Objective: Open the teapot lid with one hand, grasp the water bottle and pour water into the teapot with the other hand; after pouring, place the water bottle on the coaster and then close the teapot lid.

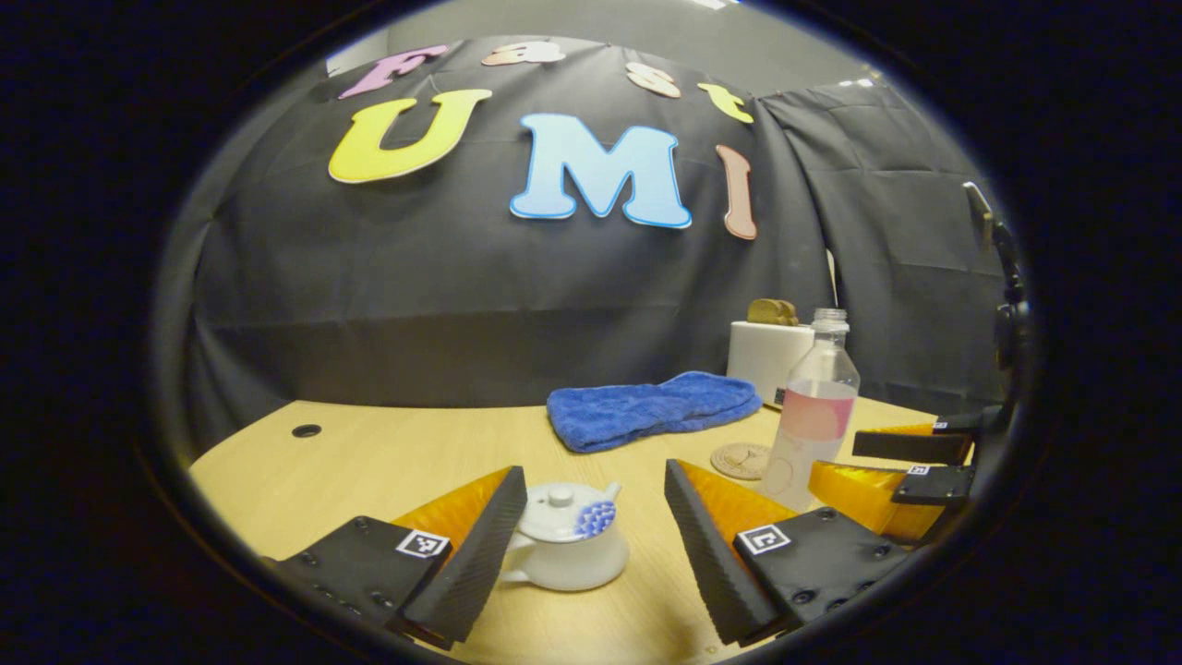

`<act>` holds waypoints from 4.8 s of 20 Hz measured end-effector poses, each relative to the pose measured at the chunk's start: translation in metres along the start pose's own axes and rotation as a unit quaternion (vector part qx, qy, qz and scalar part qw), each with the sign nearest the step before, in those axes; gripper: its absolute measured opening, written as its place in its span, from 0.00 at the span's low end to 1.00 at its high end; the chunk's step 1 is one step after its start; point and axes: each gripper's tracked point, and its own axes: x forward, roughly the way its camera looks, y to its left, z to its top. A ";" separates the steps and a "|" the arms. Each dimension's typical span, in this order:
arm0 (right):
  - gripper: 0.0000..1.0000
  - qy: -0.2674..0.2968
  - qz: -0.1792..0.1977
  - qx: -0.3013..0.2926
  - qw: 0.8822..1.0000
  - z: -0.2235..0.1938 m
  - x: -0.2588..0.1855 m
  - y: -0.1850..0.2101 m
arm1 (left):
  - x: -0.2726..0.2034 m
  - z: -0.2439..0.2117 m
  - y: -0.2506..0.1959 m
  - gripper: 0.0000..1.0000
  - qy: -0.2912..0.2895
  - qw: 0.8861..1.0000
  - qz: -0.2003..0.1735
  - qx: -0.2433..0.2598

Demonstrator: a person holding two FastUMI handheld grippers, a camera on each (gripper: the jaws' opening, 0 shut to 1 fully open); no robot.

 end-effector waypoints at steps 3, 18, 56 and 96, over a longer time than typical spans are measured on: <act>0.89 0.003 0.005 -0.005 1.000 0.001 0.009 0.002 | 0.005 0.001 0.000 0.99 0.001 1.000 0.002 0.001; 0.89 0.027 0.034 0.009 0.999 0.000 0.036 0.008 | 0.019 -0.004 0.018 0.78 0.033 0.999 0.018 0.004; 0.82 0.047 0.011 0.004 0.999 -0.001 0.047 0.001 | -0.030 0.027 0.103 0.13 -0.048 0.994 0.097 -0.002; 0.74 -0.010 -0.089 -0.582 0.808 0.015 0.063 0.051 | -0.026 -0.004 0.161 0.13 -0.029 0.988 0.090 -0.122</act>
